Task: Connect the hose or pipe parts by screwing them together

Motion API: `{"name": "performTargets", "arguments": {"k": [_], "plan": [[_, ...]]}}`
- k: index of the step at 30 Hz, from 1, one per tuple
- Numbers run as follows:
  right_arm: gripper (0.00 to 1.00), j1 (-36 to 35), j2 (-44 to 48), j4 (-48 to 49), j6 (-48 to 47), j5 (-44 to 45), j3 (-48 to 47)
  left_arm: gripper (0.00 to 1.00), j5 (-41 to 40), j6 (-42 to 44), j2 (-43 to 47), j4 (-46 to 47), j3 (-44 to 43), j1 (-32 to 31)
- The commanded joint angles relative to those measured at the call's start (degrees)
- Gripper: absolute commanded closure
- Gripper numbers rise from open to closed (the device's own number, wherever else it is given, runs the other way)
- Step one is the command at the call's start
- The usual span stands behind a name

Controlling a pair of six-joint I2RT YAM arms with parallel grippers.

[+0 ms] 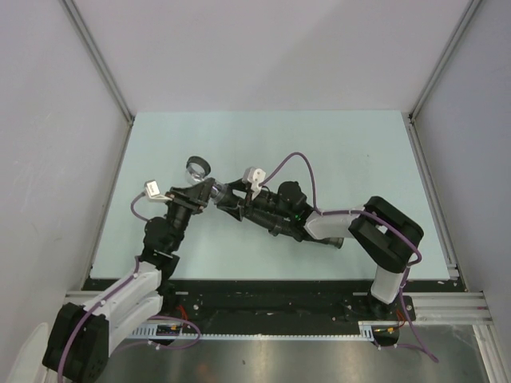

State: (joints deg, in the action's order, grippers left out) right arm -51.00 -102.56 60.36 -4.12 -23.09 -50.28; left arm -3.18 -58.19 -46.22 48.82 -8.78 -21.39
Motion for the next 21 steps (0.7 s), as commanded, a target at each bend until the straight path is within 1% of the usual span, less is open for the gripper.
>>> {"name": "performTargets", "arguments": {"k": [1,2,3,6,10,14,15,18,21], "plan": [[0.89,-1.99,1.05,8.01,3.50,5.33,-2.80,0.99,1.27,1.41,-1.85,4.18,-0.54,-4.45],[0.89,-2.08,0.88,8.63,3.85,6.64,-2.89,1.00,0.29,1.59,-2.29,4.35,-0.80,-4.80],[0.89,-2.26,0.70,9.07,6.29,7.18,-2.89,1.00,-0.42,1.59,-2.73,4.62,-0.89,-5.15],[0.89,-3.31,0.52,10.22,7.72,9.81,-2.89,1.00,-1.91,1.59,-4.14,5.41,-1.07,-5.24],[0.89,-3.93,0.17,11.01,8.33,11.93,-2.80,1.00,-0.60,2.12,-5.81,6.46,-1.51,-5.51],[0.89,-2.79,0.17,11.36,9.65,9.92,-2.80,1.00,2.47,3.35,-6.25,9.44,-0.90,-5.42],[0.89,-1.83,0.26,11.36,10.09,9.21,-2.80,1.00,4.39,3.61,-6.17,9.80,-0.81,-5.51],[0.90,-0.42,0.43,12.24,12.03,5.43,-2.80,0.99,5.81,3.70,-6.08,10.95,0.16,-5.42],[0.91,0.99,0.78,13.38,13.96,4.11,-2.89,1.00,6.43,3.35,-5.64,12.35,1.56,-5.51]]}}
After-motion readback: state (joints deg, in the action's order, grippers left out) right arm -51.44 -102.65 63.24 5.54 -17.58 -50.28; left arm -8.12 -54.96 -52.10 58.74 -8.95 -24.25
